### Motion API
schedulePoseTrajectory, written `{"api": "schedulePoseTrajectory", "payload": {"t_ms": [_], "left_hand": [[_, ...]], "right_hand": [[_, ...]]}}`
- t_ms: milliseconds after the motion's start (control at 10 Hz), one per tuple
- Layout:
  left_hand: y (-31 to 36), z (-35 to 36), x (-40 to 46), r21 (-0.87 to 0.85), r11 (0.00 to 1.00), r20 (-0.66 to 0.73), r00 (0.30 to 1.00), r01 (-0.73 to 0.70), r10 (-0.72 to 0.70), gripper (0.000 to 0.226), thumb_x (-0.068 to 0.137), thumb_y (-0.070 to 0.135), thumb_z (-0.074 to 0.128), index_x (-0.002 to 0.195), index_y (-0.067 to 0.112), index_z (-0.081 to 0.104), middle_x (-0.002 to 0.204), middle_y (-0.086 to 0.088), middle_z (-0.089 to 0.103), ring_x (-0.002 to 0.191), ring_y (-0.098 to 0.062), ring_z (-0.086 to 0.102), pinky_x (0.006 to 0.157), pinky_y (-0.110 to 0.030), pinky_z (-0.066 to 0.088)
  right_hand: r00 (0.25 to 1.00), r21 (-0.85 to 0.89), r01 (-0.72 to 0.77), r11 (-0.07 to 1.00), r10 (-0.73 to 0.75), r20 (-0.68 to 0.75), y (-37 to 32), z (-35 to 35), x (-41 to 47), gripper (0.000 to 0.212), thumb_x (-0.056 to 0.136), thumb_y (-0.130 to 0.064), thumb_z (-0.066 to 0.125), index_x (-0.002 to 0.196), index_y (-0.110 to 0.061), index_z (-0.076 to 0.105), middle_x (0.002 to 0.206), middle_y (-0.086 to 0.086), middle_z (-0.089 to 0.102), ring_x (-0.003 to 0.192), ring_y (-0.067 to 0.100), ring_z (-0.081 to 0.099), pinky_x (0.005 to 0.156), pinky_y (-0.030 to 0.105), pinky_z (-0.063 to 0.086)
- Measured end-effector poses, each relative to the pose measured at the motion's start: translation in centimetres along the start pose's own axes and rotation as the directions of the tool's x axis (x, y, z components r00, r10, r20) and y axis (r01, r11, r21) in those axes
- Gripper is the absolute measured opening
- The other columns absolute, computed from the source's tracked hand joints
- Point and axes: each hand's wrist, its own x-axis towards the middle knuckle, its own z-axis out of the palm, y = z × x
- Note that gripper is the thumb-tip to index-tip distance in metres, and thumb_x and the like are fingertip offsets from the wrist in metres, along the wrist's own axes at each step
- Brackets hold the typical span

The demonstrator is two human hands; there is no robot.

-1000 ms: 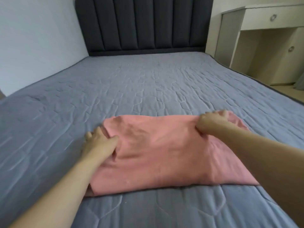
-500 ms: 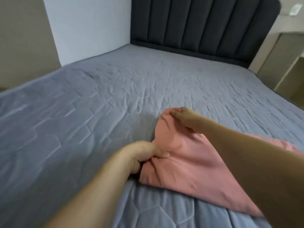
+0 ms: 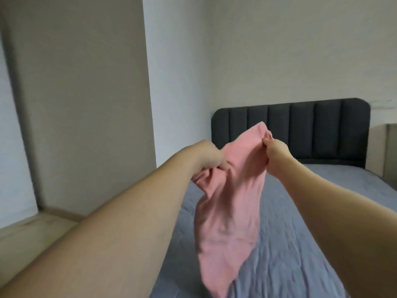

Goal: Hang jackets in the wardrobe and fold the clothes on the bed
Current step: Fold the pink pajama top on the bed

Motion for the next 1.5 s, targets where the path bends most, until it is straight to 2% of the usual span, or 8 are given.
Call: {"api": "schedulePoseTrajectory", "payload": {"t_ms": [200, 400, 700, 800, 900, 1100, 1400, 1500], "left_hand": [[7.9, 4.9, -8.9, 0.283, 0.951, 0.142, 0.986, -0.123, 0.085, 0.021, 0.079, 0.018, 0.077, 0.094, 0.006, 0.069, 0.089, -0.009, 0.072, 0.073, -0.026, 0.067, 0.067, -0.033, 0.053], [6.8, 26.0, -18.4, 0.368, 0.92, 0.503, 0.861, -0.138, -0.072, 0.02, 0.086, 0.021, 0.073, 0.098, 0.008, 0.064, 0.079, -0.01, 0.062, 0.046, -0.015, 0.054, 0.036, -0.018, 0.042], [2.1, 48.0, -29.2, 0.536, 0.813, 0.666, 0.706, -0.229, -0.24, 0.038, 0.081, 0.024, 0.073, 0.11, 0.005, 0.061, 0.097, -0.01, 0.061, 0.08, -0.029, 0.06, 0.061, -0.028, 0.041], [2.3, 47.3, -28.3, 0.551, 0.814, 0.641, 0.718, -0.184, -0.271, 0.022, 0.081, 0.028, 0.074, 0.087, 0.013, 0.059, 0.085, -0.004, 0.06, 0.067, -0.022, 0.056, 0.054, -0.024, 0.04], [2.8, 44.7, -26.5, 0.49, 0.871, 0.644, 0.686, -0.03, -0.339, 0.018, 0.084, 0.022, 0.073, 0.081, 0.017, 0.056, 0.078, 0.002, 0.055, 0.065, -0.017, 0.055, 0.052, -0.022, 0.041], [1.0, 36.6, -21.1, 0.376, 0.918, 0.524, 0.788, 0.128, -0.324, 0.064, 0.089, 0.019, 0.07, 0.146, 0.017, 0.041, 0.143, 0.005, 0.047, 0.124, -0.015, 0.049, 0.1, -0.025, 0.042], [-13.4, 26.6, -11.2, 0.183, 0.941, 0.306, 0.893, 0.285, -0.33, 0.029, 0.086, 0.027, 0.072, 0.102, 0.004, 0.068, 0.097, -0.012, 0.071, 0.084, -0.027, 0.067, 0.065, -0.026, 0.044], [-18.8, 26.3, -8.7, 0.28, 0.938, 0.22, 0.937, 0.206, -0.272, 0.042, 0.09, 0.049, 0.063, 0.074, 0.01, 0.06, 0.081, -0.008, 0.065, 0.07, -0.021, 0.06, 0.053, -0.026, 0.036]], "right_hand": [[0.984, 0.553, -0.113, 0.825, 0.169, -0.05, -1.4, -10.4, -7.3, 0.021, 0.084, -0.029, 0.045, 0.082, -0.018, 0.063, 0.094, 0.0, 0.072, 0.092, 0.021, 0.064, 0.077, 0.03, 0.048], [0.961, 0.67, -0.193, 0.717, 0.274, -0.016, 10.9, -28.6, -13.3, 0.036, 0.098, -0.044, 0.034, 0.071, -0.023, 0.044, 0.075, -0.003, 0.046, 0.067, 0.018, 0.047, 0.067, 0.027, 0.036], [0.823, 0.021, -0.539, 0.842, 0.532, -0.198, 21.8, -45.6, -22.8, 0.034, 0.102, -0.035, 0.041, 0.096, -0.03, 0.074, 0.093, -0.007, 0.073, 0.095, 0.018, 0.064, 0.072, 0.018, 0.052], [0.864, 0.336, -0.455, 0.824, 0.5, -0.057, 22.1, -45.4, -20.6, 0.032, 0.093, -0.017, 0.046, 0.062, -0.012, 0.054, 0.052, 0.003, 0.055, 0.063, 0.021, 0.056, 0.058, 0.032, 0.052], [0.798, 0.669, -0.44, 0.599, 0.602, -0.014, 22.2, -44.1, -19.8, 0.033, 0.093, -0.026, 0.043, 0.063, -0.012, 0.048, 0.059, 0.006, 0.046, 0.054, 0.021, 0.046, 0.055, 0.028, 0.039], [0.898, 0.194, -0.299, 0.934, 0.344, -0.275, 22.1, -38.9, -15.4, 0.039, 0.099, -0.036, 0.033, 0.066, -0.02, 0.046, 0.06, -0.004, 0.051, 0.058, 0.01, 0.046, 0.062, 0.026, 0.038], [0.899, -0.44, -0.236, 0.867, 0.366, 0.24, 20.3, -21.2, -10.5, 0.067, 0.079, -0.082, 0.029, 0.066, -0.019, 0.048, 0.038, -0.004, 0.045, 0.039, 0.015, 0.044, 0.047, 0.027, 0.029], [0.893, -0.675, -0.122, 0.728, 0.377, 0.245, 25.3, -16.2, -7.8, 0.094, 0.057, -0.092, 0.05, 0.109, -0.014, 0.055, 0.081, 0.001, 0.056, 0.073, 0.02, 0.053, 0.066, 0.03, 0.041]]}}
